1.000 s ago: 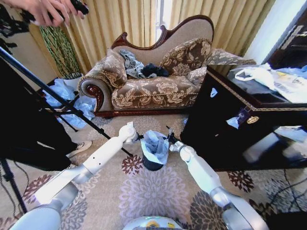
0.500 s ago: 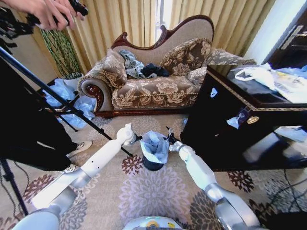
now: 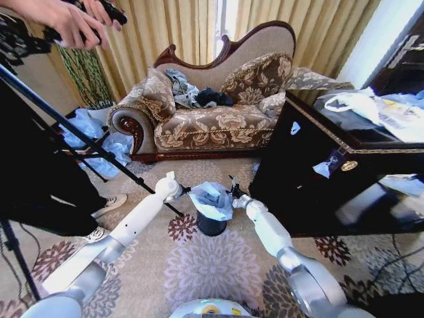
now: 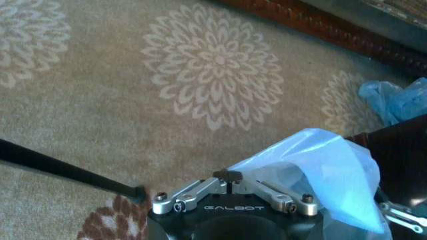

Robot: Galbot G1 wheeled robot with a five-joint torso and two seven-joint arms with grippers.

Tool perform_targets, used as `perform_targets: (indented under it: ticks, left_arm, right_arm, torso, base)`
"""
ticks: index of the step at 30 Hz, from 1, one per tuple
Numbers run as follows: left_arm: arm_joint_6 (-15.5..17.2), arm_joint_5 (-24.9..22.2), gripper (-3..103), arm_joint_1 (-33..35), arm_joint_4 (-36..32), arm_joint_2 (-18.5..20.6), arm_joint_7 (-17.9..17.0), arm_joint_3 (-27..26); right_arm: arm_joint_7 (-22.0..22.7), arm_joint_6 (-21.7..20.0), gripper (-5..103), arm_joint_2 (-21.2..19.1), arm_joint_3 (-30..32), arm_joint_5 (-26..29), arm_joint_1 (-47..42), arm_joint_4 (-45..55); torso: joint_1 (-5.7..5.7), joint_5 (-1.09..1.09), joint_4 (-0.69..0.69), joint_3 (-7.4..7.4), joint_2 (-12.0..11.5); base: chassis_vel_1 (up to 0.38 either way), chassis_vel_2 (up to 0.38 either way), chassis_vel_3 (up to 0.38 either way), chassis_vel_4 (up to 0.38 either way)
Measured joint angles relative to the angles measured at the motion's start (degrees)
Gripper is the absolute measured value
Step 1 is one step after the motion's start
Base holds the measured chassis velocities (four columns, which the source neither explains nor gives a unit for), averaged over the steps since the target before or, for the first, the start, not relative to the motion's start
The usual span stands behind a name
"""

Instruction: Place a garbage bag over the trash bin.

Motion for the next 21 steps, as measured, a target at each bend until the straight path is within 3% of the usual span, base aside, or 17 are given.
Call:
perform_targets:
  ticks: [4, 21]
  left_arm:
    - [0.02, 0.03, 0, 0.66, -0.15, 0.32, 0.4, -0.93]
    - [0.07, -0.44, 0, 4.76, -3.28, 0.69, 0.37, -3.83]
  right_arm:
    - [-2.54, 2.81, 100, -1.33, -0.23, 0.73, 0.01, 0.29]
    - [-10.5, 8.11, 100, -5.72, -3.03, 7.81, -3.29, 4.04]
  torso:
    - [0.0, 0.02, 0.0, 0.0, 0.0]
    - [0.0, 0.01, 0.0, 0.0, 0.0]
  base:
    - [0.0, 0.0, 0.0, 0.0]
    - [0.0, 0.0, 0.0, 0.0]
